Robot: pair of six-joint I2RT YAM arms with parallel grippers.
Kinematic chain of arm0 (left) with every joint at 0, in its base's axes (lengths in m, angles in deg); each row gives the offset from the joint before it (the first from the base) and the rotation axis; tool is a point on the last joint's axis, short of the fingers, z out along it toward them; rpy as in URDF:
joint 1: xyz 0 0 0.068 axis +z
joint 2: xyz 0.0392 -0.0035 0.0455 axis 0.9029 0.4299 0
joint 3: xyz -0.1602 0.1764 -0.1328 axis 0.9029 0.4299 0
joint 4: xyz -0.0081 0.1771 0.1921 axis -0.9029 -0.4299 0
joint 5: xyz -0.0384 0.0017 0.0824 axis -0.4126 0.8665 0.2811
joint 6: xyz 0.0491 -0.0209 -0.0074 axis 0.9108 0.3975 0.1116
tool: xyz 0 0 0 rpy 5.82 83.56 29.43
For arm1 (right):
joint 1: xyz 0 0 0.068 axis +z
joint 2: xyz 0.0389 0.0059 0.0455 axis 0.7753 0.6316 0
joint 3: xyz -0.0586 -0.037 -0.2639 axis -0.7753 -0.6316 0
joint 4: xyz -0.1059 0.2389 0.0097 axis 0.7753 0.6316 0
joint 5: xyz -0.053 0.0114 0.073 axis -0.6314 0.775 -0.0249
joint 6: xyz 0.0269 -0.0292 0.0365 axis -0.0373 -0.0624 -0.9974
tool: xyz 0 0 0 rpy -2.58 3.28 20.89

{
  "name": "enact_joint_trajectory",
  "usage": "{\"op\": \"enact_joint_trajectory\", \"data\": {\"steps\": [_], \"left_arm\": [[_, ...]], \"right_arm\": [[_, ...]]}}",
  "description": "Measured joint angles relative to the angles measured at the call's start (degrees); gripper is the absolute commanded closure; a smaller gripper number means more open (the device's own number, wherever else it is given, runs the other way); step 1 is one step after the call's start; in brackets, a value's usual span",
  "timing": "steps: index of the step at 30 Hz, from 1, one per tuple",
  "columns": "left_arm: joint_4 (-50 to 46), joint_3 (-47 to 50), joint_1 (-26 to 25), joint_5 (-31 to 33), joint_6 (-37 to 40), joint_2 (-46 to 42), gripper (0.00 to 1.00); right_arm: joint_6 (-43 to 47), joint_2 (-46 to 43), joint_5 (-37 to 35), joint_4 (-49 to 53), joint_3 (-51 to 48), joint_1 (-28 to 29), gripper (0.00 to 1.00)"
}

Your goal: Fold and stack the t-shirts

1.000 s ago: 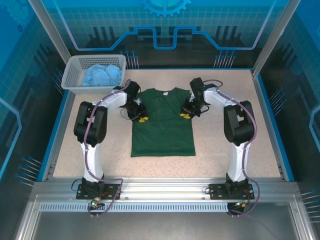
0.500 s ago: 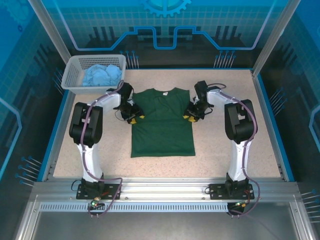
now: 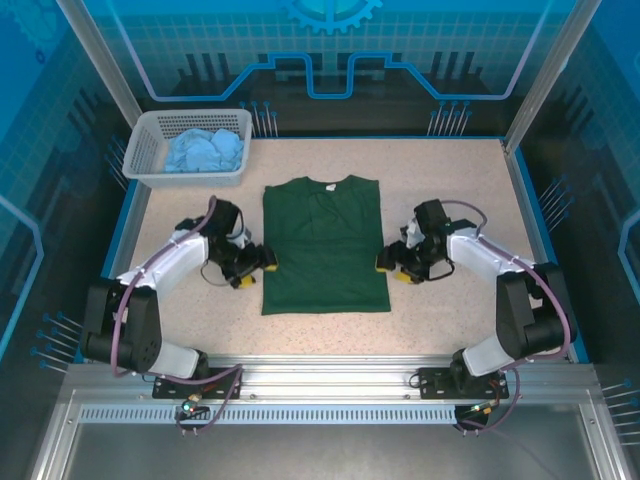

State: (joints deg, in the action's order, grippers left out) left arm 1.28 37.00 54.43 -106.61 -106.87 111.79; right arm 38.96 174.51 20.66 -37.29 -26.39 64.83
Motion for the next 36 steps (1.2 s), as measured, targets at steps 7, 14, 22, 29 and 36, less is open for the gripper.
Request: {"op": "enact_joint_trajectory", "data": {"steps": [7,14,22,29,36], "left_arm": [[4.00,13.27,-0.94,-4.26,-6.27,-2.89,0.42],[10.88,16.26,-0.94,-7.28,-10.49,-1.44,0.56],[11.67,16.48,-0.94,-7.56,-10.93,-0.04,0.80],[10.34,14.99,-0.94,-6.67,-9.40,1.29,1.00],[4.11,13.84,-3.34,-5.20,-7.87,-1.22,1.00]], "right_arm": [[0.33,-0.17,-1.16,1.33,-3.74,5.49,0.46],[-1.99,-0.61,-2.58,1.05,-7.43,7.98,0.51],[-2.64,-2.29,-4.28,1.05,-8.70,8.22,0.73],[-2.93,-1.46,-4.68,0.94,-9.44,8.20,1.00],[-3.26,-4.07,-3.45,0.87,-12.85,8.63,1.00]]}}
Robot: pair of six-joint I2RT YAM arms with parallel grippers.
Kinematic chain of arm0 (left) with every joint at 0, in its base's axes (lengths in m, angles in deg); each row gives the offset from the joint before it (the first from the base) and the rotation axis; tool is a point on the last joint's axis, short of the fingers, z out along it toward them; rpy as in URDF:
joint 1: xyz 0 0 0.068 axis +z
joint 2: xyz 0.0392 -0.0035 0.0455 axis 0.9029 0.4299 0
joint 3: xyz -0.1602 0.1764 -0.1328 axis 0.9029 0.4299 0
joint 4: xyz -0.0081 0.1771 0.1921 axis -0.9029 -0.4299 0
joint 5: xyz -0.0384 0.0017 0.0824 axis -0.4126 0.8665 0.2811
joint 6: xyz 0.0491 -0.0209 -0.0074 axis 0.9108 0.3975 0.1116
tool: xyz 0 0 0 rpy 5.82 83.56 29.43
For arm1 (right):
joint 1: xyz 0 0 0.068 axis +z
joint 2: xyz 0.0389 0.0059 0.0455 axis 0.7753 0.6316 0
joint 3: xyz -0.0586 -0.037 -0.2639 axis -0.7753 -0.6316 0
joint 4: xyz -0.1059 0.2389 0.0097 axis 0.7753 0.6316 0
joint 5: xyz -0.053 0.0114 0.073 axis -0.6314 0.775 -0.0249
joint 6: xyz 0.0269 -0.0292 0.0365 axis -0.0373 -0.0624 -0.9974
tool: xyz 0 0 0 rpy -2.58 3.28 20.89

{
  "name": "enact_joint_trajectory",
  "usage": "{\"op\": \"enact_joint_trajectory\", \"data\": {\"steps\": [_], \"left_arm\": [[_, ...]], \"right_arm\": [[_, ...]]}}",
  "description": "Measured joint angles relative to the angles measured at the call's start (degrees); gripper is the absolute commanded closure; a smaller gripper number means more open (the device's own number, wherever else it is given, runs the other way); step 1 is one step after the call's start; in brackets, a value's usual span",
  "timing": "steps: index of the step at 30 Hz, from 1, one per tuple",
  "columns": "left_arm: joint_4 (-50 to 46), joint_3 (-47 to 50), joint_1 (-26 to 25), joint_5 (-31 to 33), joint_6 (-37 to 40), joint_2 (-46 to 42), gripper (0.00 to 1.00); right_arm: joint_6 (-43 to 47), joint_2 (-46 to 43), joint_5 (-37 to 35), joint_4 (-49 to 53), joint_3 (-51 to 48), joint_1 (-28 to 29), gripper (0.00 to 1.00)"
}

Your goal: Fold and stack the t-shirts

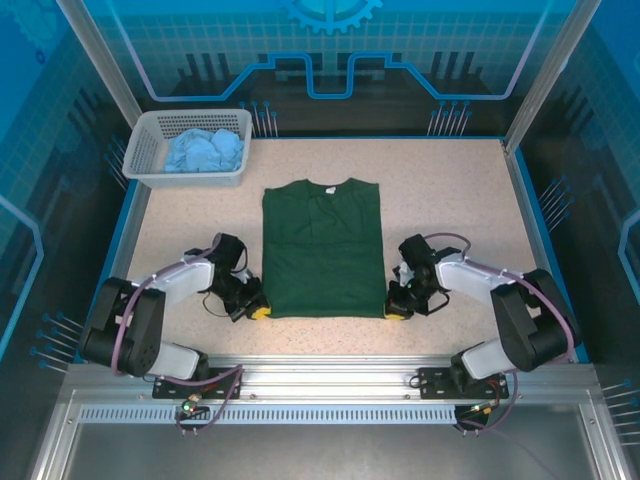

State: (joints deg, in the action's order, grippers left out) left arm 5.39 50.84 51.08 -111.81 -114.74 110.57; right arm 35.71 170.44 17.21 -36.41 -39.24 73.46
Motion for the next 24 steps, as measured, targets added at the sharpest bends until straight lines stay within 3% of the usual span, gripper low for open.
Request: {"op": "enact_joint_trajectory", "data": {"steps": [5,9,13,17,24], "left_arm": [[-6.34,0.00,-4.17,0.04,-0.52,-7.52,1.00],[-11.67,-2.23,-4.24,-0.02,-0.74,-11.21,1.00],[-15.61,-10.38,-3.19,-0.02,-0.35,-9.86,1.00],[-16.70,-23.23,0.28,0.22,0.15,-3.54,1.00],[-13.66,-43.39,3.58,0.70,-0.11,13.66,1.00]], "right_arm": [[-2.45,-9.01,0.76,3.37,-4.39,3.41,1.00],[-4.44,-16.13,0.92,6.64,-4.31,4.02,1.00],[-5.03,-18.21,0.42,9.73,0.50,2.58,1.00],[-4.92,-13.94,0.07,11.34,10.67,-2.51,1.00],[-4.55,5.22,-0.02,11.37,34.36,-9.94,1.00]]}}
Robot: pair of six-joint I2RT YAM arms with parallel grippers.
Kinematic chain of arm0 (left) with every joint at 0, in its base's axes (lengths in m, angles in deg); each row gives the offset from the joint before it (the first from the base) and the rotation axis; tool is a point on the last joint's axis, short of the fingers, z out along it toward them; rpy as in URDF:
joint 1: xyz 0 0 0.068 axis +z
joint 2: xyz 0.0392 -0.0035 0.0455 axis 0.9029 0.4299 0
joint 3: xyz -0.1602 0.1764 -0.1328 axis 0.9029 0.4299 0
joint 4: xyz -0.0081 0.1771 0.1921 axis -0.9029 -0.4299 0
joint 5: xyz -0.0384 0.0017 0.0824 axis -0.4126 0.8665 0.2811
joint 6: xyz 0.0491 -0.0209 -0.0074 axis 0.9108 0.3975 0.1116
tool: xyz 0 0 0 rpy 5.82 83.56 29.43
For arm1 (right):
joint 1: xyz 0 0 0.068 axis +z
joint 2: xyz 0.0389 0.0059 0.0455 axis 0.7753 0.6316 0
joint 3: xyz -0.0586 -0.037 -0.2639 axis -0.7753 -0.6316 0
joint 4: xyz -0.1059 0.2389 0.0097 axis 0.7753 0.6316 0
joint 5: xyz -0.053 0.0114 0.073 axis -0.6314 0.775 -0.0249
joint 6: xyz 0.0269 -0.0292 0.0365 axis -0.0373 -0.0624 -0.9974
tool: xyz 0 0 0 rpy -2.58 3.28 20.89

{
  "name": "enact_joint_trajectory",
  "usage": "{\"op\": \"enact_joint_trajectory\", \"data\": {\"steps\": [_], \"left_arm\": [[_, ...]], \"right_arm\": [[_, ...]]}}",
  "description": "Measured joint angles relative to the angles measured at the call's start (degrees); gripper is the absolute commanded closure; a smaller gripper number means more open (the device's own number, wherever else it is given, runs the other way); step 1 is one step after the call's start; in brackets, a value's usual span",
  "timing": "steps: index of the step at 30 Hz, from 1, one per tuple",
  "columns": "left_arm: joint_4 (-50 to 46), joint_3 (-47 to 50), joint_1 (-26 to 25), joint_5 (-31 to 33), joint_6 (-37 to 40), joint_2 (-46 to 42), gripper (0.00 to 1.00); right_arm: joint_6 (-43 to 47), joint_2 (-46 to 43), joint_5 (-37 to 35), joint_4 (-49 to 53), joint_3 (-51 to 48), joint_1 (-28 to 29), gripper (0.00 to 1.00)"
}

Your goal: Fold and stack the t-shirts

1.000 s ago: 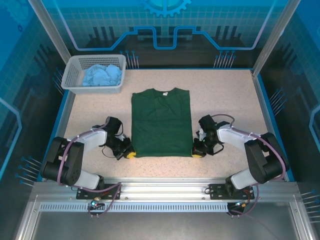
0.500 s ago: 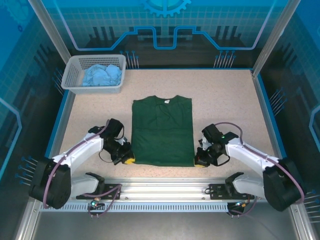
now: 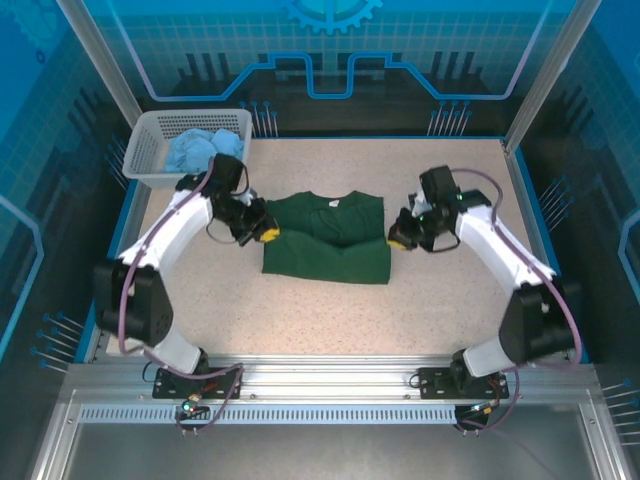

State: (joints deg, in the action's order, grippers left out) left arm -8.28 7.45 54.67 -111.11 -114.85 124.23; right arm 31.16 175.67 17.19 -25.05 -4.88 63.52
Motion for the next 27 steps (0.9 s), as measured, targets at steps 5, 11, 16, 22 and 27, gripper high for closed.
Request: {"op": "enact_joint_trajectory", "data": {"steps": [5,11,16,22,27], "left_arm": [[0.50,-14.45,2.34,0.31,-0.63,14.03,1.00],[-1.07,-32.54,5.18,1.20,-1.46,28.26,0.91],[-2.78,-45.59,6.86,1.77,-3.26,40.00,0.60],[-6.54,-60.39,8.07,4.66,-5.27,49.29,0.34],[-5.16,-53.59,8.11,7.85,-6.03,40.72,0.41]], "right_arm": [[-0.02,16.90,0.26,1.99,16.59,-2.89,1.00],[-0.28,35.69,1.01,6.43,39.74,-5.49,0.99],[-3.02,52.46,2.34,11.10,63.06,-5.99,0.66],[-7.80,66.93,4.24,16.72,78.58,-8.39,0.31],[-8.37,58.77,3.41,14.08,65.31,-10.91,0.36]]}}
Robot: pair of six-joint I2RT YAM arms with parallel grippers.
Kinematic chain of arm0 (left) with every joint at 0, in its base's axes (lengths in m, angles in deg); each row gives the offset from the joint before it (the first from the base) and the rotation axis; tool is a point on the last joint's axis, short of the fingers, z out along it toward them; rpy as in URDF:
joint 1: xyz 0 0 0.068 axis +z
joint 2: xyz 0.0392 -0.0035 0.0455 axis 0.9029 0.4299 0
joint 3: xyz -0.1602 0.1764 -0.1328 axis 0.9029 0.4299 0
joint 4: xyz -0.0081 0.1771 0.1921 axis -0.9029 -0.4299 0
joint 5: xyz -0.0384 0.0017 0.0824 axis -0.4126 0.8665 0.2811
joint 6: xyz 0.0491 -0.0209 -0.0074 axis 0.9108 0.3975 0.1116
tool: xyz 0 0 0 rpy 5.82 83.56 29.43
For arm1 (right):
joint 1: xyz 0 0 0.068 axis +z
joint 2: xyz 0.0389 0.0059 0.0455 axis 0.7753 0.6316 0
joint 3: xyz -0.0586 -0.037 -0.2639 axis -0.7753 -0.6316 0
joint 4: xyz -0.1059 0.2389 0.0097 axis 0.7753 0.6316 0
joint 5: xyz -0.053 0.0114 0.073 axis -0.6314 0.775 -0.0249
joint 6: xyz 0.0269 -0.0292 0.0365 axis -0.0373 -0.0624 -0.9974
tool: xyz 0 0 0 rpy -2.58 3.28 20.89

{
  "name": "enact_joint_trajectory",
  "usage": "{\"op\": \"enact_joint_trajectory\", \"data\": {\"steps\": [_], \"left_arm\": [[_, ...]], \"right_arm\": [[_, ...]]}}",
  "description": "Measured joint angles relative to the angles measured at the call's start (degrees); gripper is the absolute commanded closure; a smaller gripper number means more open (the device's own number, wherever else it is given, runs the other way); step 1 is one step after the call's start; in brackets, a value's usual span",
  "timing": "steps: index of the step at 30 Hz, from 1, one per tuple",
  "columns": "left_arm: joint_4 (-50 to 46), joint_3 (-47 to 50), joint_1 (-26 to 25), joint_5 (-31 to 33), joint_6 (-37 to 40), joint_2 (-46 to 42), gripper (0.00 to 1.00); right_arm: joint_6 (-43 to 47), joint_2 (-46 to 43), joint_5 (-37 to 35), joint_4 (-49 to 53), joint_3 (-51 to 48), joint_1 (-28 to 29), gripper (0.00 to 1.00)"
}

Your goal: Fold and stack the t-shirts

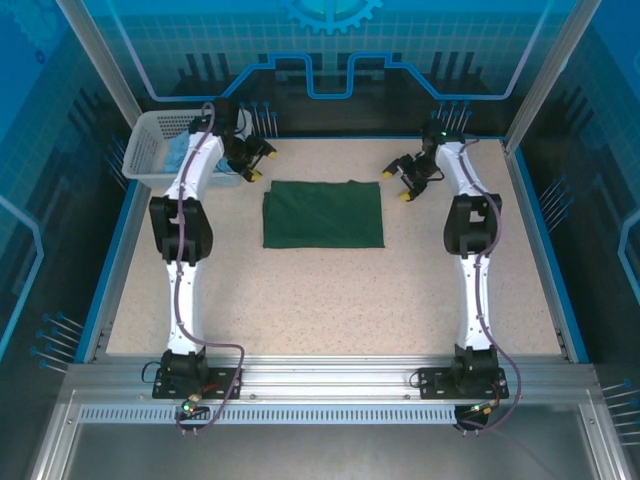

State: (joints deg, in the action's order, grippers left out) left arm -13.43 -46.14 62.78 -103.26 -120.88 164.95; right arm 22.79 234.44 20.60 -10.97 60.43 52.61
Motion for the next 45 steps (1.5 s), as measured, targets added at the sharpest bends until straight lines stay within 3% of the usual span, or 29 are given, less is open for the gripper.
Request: {"op": "enact_joint_trajectory", "data": {"steps": [3,6,10,15,23,33,37,42,45], "left_arm": [[2.25,9.27,-1.33,0.94,0.24,-8.37,0.42],[4.22,14.49,-4.83,0.61,1.88,-13.05,0.51],[8.81,20.22,-11.72,-0.52,3.54,-13.57,0.57],[12.15,26.97,-17.86,-0.24,4.61,-11.10,0.61],[25.24,46.45,-16.61,4.15,4.79,-13.57,0.61],[39.45,74.64,-17.00,1.66,5.22,-31.30,0.59],[38.53,82.95,-17.07,0.66,5.18,-38.80,0.57],[29.27,88.06,-16.92,2.99,4.90,-48.11,0.44],[23.63,87.47,-16.65,4.85,5.18,-52.43,0.47]], "right_arm": [[0.63,-8.90,0.50,-3.52,-10.73,0.04,0.41],[2.36,-15.96,2.45,-7.41,-16.72,2.16,0.47],[3.06,-21.66,4.46,-14.01,-23.74,8.17,0.58],[2.51,-21.94,5.11,-20.13,-32.04,15.37,0.61],[1.11,-19.47,4.98,-26.97,-44.41,16.55,0.64],[6.29,-34.32,6.36,-38.69,-68.87,18.18,0.59],[8.68,-41.09,7.32,-41.05,-78.47,18.47,0.57],[11.21,-48.57,6.40,-41.38,-86.62,18.47,0.53],[11.63,-52.63,4.13,-38.36,-87.76,18.43,0.52]]}}
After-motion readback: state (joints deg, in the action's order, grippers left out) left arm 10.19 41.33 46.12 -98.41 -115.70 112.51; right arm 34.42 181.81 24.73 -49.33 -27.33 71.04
